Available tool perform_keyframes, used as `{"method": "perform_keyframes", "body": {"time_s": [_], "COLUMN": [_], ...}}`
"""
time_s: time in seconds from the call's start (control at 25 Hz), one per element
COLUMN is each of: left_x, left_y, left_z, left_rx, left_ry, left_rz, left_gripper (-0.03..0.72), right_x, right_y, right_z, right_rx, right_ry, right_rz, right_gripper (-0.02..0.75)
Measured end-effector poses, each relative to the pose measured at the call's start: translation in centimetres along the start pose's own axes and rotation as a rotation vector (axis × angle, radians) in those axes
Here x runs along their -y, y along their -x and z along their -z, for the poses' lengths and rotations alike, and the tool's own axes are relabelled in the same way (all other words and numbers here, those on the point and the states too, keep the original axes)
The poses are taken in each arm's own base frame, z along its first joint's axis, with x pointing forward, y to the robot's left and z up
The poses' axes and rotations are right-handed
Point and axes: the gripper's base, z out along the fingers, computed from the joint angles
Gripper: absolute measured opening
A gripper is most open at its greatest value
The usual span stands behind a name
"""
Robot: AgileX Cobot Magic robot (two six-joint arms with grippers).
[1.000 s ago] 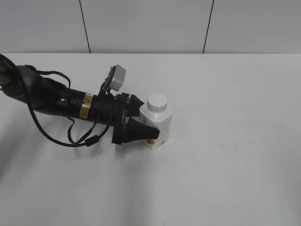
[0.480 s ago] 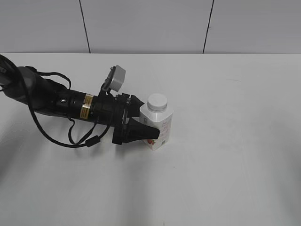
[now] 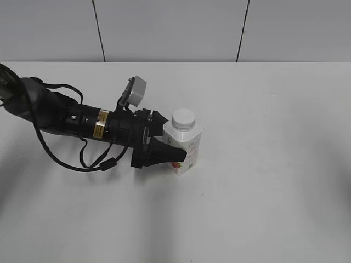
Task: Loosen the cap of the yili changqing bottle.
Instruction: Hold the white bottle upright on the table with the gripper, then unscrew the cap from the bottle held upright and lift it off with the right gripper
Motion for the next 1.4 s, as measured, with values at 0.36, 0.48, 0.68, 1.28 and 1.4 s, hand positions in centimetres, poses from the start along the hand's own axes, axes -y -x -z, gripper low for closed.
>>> {"method": "perform_keyframes", "body": {"time_s": [0.36,0.48,0.68,1.28,1.4], "left_x": [0.0,0.0,0.0,0.2,0.2], "left_y": [0.0,0.0,0.0,0.2,0.2], "left_z": [0.0,0.0,0.0,-0.6,-0.6], "left_rx": [0.001,0.002,0.004,0.005,0.005], "left_ry": [0.000,-0.001,0.001,-0.005,-0.005], "left_rz": [0.000,0.000,0.001,0.000,0.001], "left_gripper": [0.509,0.509,0.508,0.507,0.506], "right_x": [0.0,-0.1,-2.8,-11.3,-12.4], "right_y": [5.6,7.3,9.2,13.3,13.3], "right_z": [-2.4,-4.0,-6.5,-16.6,-18.6], "right_rx": [-0.160,-0.223,-0.305,-0.479,-0.507], "right_ry": [0.053,0.072,0.075,0.077,0.075], "right_rz": [-0.184,-0.238,-0.235,-0.177,-0.160], "right_gripper": [0.535,0.535,0.535,0.535,0.535]}}
